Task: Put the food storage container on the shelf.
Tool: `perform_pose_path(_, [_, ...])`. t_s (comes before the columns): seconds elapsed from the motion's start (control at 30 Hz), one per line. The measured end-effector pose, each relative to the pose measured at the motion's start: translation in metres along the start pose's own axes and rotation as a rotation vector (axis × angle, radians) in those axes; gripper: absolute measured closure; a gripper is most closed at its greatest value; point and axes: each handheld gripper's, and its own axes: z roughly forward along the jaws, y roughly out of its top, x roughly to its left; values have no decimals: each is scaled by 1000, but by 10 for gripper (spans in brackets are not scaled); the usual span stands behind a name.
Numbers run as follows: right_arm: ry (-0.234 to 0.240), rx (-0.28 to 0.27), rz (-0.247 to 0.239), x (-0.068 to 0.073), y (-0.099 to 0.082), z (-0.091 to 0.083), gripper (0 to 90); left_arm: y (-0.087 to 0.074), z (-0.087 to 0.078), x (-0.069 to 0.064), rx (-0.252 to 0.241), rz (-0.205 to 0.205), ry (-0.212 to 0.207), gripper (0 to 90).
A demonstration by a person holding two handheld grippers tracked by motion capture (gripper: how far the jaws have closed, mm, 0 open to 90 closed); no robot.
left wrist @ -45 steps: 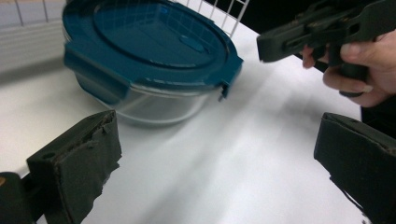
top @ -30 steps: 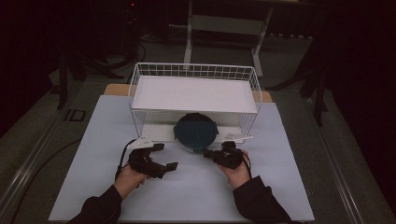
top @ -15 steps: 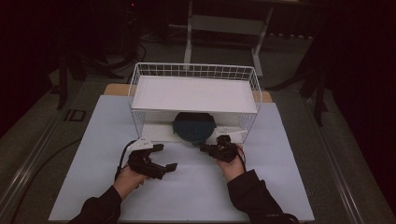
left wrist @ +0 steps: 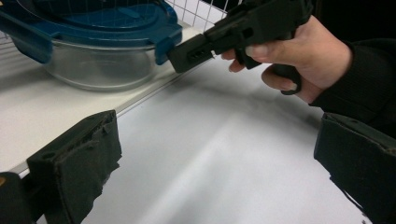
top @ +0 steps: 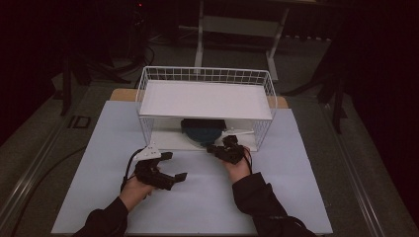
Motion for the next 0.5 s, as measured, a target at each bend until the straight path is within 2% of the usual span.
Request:
perform_pose_path(0.17, [9,-9,25,-3,2,3,900,0,0,1,-2,-3,1,7])
perform_pose_path(0.3, [-7,-9,-1,0,2,5,900,0,0,0,2,1,2,8])
perform_pose_path(0.43, [10,-16,-25,7,1,0,889,1,-1,-1,-1,5,3,8])
perform_pose_path(0.5, [22,-28,-32,10,-1,-8,849,2,-2,-2,-5,4,3,8])
